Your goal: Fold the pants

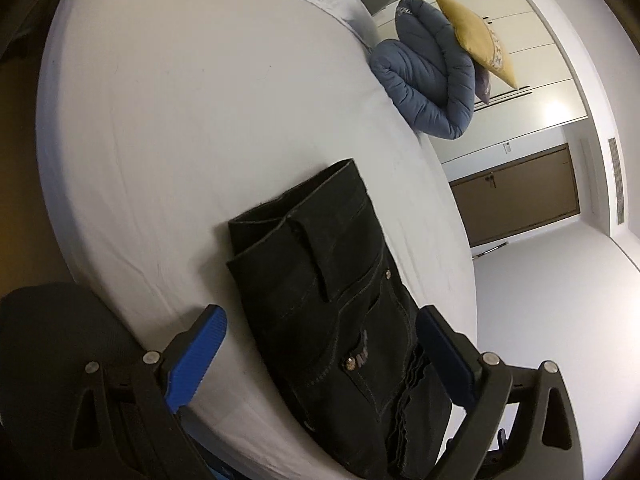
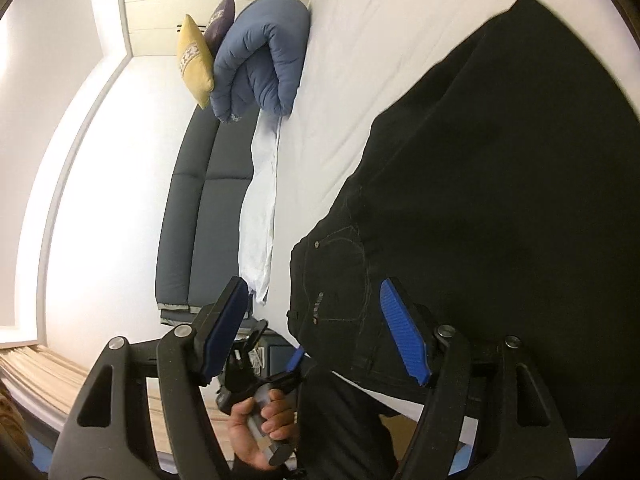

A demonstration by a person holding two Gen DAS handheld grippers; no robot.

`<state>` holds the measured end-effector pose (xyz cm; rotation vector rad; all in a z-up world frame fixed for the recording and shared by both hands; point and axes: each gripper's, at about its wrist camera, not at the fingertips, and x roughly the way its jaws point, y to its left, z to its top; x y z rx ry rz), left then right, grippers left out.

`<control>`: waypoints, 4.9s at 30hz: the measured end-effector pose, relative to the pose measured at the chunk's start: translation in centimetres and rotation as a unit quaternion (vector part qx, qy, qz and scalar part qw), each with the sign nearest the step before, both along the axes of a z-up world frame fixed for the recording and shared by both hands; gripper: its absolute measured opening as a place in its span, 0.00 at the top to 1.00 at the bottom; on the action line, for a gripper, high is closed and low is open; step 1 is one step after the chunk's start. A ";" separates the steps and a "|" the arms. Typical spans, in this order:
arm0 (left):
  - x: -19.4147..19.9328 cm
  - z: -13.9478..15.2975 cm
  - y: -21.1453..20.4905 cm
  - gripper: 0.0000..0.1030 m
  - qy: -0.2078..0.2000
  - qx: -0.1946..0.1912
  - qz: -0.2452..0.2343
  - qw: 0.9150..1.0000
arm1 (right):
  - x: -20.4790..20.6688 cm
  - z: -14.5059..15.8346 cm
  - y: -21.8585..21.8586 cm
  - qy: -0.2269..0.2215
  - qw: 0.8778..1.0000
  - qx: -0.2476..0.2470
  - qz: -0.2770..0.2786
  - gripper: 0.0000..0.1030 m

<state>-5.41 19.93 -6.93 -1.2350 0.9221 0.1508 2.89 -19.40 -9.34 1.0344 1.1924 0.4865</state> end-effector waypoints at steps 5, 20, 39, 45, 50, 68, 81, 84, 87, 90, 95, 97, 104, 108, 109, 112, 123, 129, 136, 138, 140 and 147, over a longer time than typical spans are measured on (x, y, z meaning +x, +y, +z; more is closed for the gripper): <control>0.9 -2.2 0.0 0.06 0.002 -0.047 0.000 0.999 | 1.1 -1.4 2.8 0.010 1.000 -0.002 0.013 0.33; -0.5 -2.5 0.6 0.25 0.014 -0.083 0.063 0.994 | 2.6 -2.2 5.2 0.010 0.999 -0.005 0.052 0.33; 1.4 -4.3 1.2 0.75 0.012 -0.118 0.059 0.991 | 4.6 -3.6 7.6 0.025 0.995 -0.046 0.081 0.33; 1.5 -2.9 1.1 0.82 0.000 -0.090 0.050 0.995 | 6.1 -5.9 10.6 0.052 0.988 -0.082 0.119 0.34; 2.3 -0.4 0.4 0.84 -0.022 -0.039 0.021 0.999 | 6.3 -7.8 10.8 0.066 0.985 -0.117 0.111 0.38; 5.0 13.8 -14.9 0.84 -0.164 0.212 -0.254 0.929 | 8.1 2.9 6.6 -0.005 0.990 -0.064 0.125 0.34; 2.6 14.8 -26.1 0.84 -0.174 0.320 -0.412 0.835 | 6.0 3.7 5.2 0.006 0.967 -0.176 0.182 0.29; 2.3 15.1 -27.7 0.84 -0.180 0.343 -0.429 0.816 | 5.3 3.4 5.4 -0.001 0.958 -0.223 0.183 0.39; 3.4 15.0 -28.8 0.84 -0.185 0.358 -0.447 0.799 | 4.7 3.5 4.5 -0.009 0.955 -0.235 0.180 0.77; 3.5 14.8 -30.2 0.84 -0.193 0.351 -0.464 0.790 | 3.6 3.6 3.0 -0.023 0.952 -0.256 0.165 0.86; 4.0 14.4 -34.3 0.84 -0.205 0.348 -0.504 0.763 | 2.2 2.2 -2.2 -0.005 0.965 -0.235 0.117 0.87; 4.4 14.1 -35.4 0.84 -0.205 0.350 -0.514 0.756 | 2.0 1.1 -4.3 0.004 0.969 -0.225 0.101 0.86; 5.6 14.2 -37.7 0.84 -0.208 0.347 -0.525 0.749 | 2.5 0.4 -8.2 -0.013 0.969 -0.232 0.089 0.87; 5.4 13.6 -38.5 0.84 -0.208 0.343 -0.532 0.746 | 2.7 0.4 -10.7 -0.012 0.970 -0.229 0.081 0.87; 5.5 13.3 -38.8 0.84 -0.206 0.341 -0.536 0.744 | 2.5 0.1 -11.4 -0.009 0.971 -0.227 0.077 0.87; 5.8 12.2 -39.2 0.82 -0.199 0.339 -0.546 0.740 | 1.8 -1.3 -13.4 0.000 0.971 -0.228 0.067 0.87; 7.3 12.9 -34.0 0.27 -0.208 0.259 -0.532 0.779 | 0.0 -2.8 -17.6 0.017 0.986 -0.164 0.010 0.71; 9.0 13.9 -27.3 0.26 -0.194 0.248 -0.480 0.819 | -0.9 3.4 -18.3 -0.051 0.989 -0.140 -0.016 0.66; 12.2 7.7 -25.4 0.32 -0.095 0.202 -0.496 0.839 | -1.8 -0.5 -12.4 -0.007 0.980 -0.165 0.107 0.69; 11.1 6.9 -26.0 0.33 -0.087 0.195 -0.498 0.840 | -3.2 -2.6 -11.9 -0.003 0.972 -0.203 0.123 0.74; 10.8 7.1 -25.9 0.33 -0.094 0.200 -0.495 0.840 | -4.0 -2.5 -12.4 -0.029 0.975 -0.195 0.106 0.80; 14.2 9.8 -23.8 0.39 -0.110 0.230 -0.472 0.844 | -4.4 -3.7 -14.6 -0.010 0.977 -0.201 0.075 1.00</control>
